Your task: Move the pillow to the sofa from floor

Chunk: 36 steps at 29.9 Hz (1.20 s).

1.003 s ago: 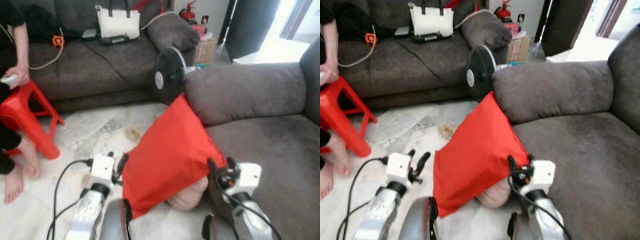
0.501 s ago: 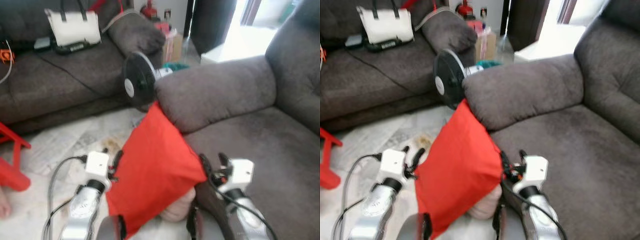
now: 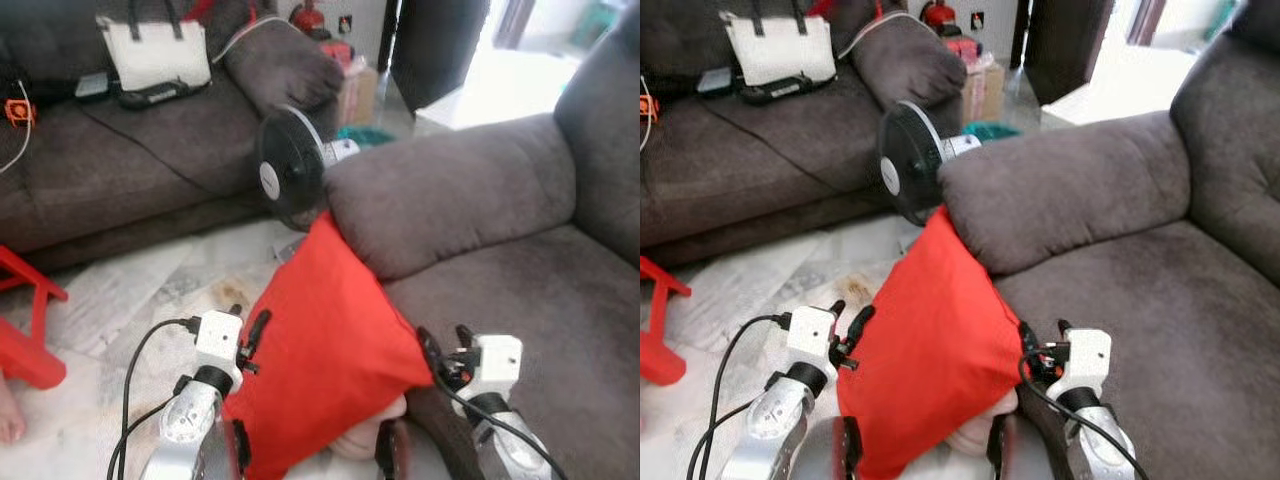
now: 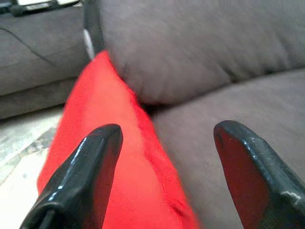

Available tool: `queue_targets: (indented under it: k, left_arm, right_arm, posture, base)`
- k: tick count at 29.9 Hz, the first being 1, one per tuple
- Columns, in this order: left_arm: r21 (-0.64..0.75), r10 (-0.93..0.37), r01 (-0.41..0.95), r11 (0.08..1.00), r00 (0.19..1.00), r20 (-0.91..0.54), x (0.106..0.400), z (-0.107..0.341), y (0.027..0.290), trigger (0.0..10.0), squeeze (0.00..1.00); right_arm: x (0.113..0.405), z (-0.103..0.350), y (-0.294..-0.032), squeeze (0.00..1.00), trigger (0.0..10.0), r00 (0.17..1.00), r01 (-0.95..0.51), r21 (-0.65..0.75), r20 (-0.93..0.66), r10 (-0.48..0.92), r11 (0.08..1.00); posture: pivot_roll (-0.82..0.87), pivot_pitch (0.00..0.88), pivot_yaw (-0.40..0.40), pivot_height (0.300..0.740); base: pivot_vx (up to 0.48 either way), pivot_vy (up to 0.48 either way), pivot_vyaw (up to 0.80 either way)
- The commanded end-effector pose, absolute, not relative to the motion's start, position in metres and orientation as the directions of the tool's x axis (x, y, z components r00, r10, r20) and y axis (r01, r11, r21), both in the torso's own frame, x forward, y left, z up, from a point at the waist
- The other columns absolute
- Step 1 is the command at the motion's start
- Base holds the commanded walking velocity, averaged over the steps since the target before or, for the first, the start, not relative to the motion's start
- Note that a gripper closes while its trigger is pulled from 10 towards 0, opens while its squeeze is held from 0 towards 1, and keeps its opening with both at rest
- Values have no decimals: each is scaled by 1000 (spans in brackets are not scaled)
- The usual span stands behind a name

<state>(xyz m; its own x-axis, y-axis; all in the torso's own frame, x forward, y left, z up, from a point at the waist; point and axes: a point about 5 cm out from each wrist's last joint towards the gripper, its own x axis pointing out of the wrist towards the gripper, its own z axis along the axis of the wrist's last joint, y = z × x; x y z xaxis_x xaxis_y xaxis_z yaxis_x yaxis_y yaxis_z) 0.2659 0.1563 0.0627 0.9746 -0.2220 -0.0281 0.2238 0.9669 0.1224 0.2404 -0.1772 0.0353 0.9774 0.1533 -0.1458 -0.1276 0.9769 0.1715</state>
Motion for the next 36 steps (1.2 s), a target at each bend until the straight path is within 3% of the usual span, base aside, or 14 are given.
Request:
queue_targets:
  k: [1,12,13,14,15,35,36]
  left_arm:
    - [119,-206,209,971,978,-41,265,61,160,10000,0]
    - [123,-200,206,971,978,-62,265,57,160,10000,0]
    - [123,-201,208,970,978,-63,265,57,160,10000,0]
    - [123,-201,208,970,978,-63,265,57,160,10000,0]
    - [121,-204,210,970,977,-64,265,57,159,10000,0]
    - [112,-208,214,970,976,-68,265,56,155,10000,0]
    - [110,-209,215,970,976,-68,265,56,154,10000,0]
  right_arm:
    - [240,34,-172,0,10000,973,-144,178,-156,172,973]
    - [239,19,-172,0,10000,949,-164,164,-244,201,973]
    - [240,18,-172,118,10000,948,-164,167,-245,202,972]
    - [240,18,-172,118,10000,948,-164,167,-245,202,972]
    - [242,17,-173,1000,10000,948,-158,173,-248,199,972]
    - [258,9,-185,1000,10000,957,-9,279,-276,90,960]
    - [258,8,-186,933,10000,957,-2,277,-279,83,961]
  posture:
    - [49,31,-27,518]
    - [48,32,-32,518]
    - [48,32,-32,518]
    - [48,32,-32,518]
    - [50,32,-33,518]
    - [52,31,-42,518]
    - [52,32,-43,518]
  base:
    - [300,0,0]
    - [75,0,0]
    - [0,0,0]
    - [0,0,0]
    - [0,0,0]
    - [0,0,0]
    - [0,0,0]
